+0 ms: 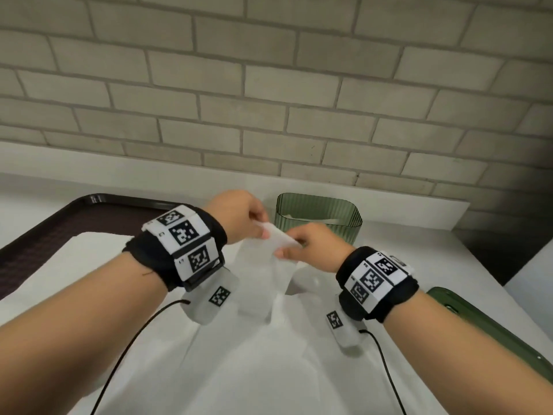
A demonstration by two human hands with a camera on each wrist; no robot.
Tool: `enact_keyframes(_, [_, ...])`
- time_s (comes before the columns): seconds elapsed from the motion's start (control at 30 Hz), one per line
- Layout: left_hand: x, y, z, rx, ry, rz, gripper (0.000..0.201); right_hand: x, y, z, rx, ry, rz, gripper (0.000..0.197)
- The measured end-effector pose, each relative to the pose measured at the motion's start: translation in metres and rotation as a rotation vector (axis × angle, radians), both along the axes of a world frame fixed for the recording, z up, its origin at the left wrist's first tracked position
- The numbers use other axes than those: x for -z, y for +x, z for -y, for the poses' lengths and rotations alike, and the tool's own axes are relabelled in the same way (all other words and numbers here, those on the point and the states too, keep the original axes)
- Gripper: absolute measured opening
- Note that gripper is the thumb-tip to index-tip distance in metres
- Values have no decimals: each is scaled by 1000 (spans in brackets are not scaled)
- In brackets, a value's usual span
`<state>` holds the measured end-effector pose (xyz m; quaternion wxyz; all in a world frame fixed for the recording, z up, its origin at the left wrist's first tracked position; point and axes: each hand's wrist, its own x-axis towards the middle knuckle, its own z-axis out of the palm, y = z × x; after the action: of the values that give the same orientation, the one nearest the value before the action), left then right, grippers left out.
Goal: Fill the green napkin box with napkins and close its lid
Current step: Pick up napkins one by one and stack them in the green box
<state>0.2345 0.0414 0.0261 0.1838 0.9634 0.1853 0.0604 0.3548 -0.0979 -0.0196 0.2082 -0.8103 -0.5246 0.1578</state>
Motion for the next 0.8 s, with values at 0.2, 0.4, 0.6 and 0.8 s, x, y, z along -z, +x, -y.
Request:
enact_keyframes(0.2, [3,-15,-25,-165,-108,51,37,-34,19,-5,70,43,170,24])
enact_keyframes(0.4, [47,-30,-43,-180,-126,-311,44,-62,47,9,221,43,194,34])
enact_keyframes(0.6, [89,-17,-37,-71,-57,-485,52,-78,69,20,312,60,270,32])
enact_keyframes(0.8, [111,16,-25,8,-32,-475,64,-89,79,23,331,153,226,28])
